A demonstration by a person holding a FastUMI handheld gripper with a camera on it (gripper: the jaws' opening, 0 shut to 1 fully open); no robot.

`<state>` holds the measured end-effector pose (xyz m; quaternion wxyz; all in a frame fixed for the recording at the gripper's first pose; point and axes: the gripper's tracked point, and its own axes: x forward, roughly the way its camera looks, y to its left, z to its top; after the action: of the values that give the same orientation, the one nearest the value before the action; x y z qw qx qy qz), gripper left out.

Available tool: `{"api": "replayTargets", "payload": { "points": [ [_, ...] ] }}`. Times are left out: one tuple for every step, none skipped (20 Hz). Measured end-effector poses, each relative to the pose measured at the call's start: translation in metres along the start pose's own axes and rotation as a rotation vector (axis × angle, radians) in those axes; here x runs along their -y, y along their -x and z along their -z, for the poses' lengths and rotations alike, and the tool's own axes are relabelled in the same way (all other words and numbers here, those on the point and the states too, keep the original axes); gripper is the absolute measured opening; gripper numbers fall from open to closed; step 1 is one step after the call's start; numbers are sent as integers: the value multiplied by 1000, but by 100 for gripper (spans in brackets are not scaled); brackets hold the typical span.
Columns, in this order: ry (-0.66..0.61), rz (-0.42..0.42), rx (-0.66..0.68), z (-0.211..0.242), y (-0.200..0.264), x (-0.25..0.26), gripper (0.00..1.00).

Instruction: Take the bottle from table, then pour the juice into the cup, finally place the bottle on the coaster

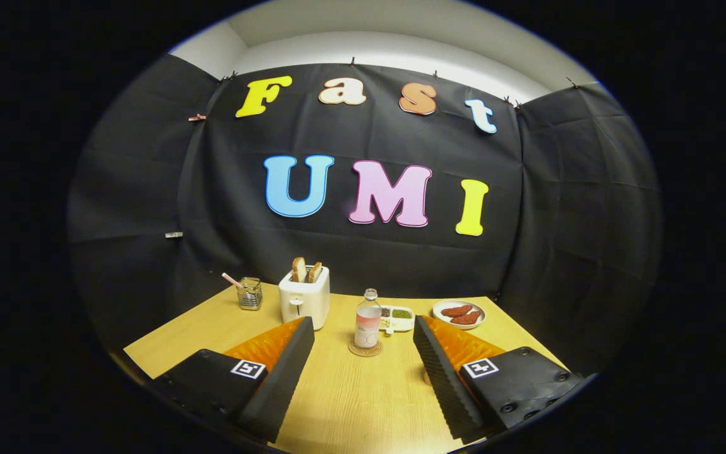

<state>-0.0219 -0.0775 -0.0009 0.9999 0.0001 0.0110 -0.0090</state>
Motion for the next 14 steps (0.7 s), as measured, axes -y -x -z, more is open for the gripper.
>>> {"api": "replayTargets", "payload": {
  "points": [
    [-10,-13,7,0,3,-1,97],
    [-24,-24,11,1,5,-2,97],
    [-35,-27,12,2,5,-1,97],
    [-38,-18,20,0,7,2,97],
    [-35,-4,47,-8,9,6,97],
    [-36,8,73,-17,10,8,97],
    [-43,10,87,-19,10,7,97],
    [-48,6,91,-17,8,5,97],
    [-46,6,82,-13,6,4,97],
    [-39,14,68,-8,5,7,97],
    [-31,19,61,-7,5,8,97],
    [-27,17,59,-5,5,7,97],
    [-22,15,53,-4,5,6,97],
    [-15,12,45,1,4,6,97]
  ]
}}
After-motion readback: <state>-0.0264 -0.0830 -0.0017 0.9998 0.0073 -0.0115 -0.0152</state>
